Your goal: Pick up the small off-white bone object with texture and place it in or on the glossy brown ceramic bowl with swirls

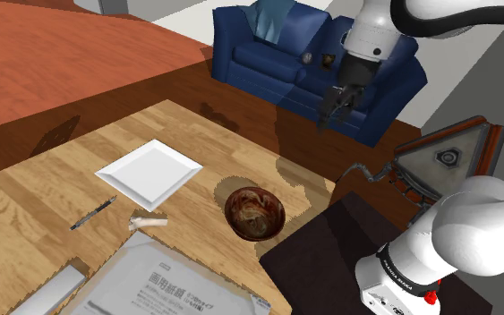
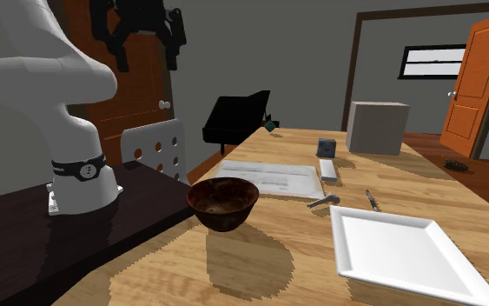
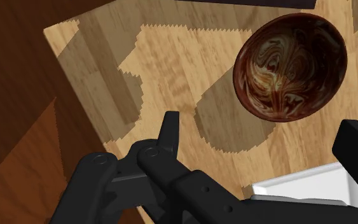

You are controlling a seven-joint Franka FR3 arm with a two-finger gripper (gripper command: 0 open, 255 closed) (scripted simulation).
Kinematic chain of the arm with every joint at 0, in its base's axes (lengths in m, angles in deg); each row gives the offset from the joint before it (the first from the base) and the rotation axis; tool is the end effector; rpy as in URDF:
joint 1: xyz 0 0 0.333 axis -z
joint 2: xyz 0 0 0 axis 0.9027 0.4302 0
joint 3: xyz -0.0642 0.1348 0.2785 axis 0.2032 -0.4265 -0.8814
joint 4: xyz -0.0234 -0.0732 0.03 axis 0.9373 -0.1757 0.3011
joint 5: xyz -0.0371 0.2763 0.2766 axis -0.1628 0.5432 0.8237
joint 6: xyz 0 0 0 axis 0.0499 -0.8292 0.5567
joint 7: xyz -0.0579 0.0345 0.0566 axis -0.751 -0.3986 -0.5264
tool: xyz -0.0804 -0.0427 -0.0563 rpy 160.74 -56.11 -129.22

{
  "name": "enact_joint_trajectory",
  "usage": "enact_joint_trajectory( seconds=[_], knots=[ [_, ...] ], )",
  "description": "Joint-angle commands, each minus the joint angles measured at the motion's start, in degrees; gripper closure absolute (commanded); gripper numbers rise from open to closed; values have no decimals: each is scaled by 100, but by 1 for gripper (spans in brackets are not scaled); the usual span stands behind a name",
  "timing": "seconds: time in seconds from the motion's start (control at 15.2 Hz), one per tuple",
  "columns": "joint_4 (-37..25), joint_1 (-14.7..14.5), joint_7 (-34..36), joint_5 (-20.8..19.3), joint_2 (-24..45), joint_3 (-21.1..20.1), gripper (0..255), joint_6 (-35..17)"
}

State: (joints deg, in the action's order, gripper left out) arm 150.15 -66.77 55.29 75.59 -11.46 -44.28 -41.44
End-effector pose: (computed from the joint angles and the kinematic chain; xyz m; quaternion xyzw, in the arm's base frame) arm 0.3334 0.0542 0.5128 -0.9989 -0.0225 0.0296 0.0293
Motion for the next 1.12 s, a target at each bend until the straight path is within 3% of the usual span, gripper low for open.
enact_joint_trajectory(
  seconds=[0.0, 0.59, 1.06],
  knots=[
    [-9, -86, 299, 100, 255, -283, 0, -289],
    [-406, -290, 1659, 129, 1683, -1465, 0, -1417],
    [-1174, -303, 2969, -532, 3200, -2270, 0, -2057]
  ],
)
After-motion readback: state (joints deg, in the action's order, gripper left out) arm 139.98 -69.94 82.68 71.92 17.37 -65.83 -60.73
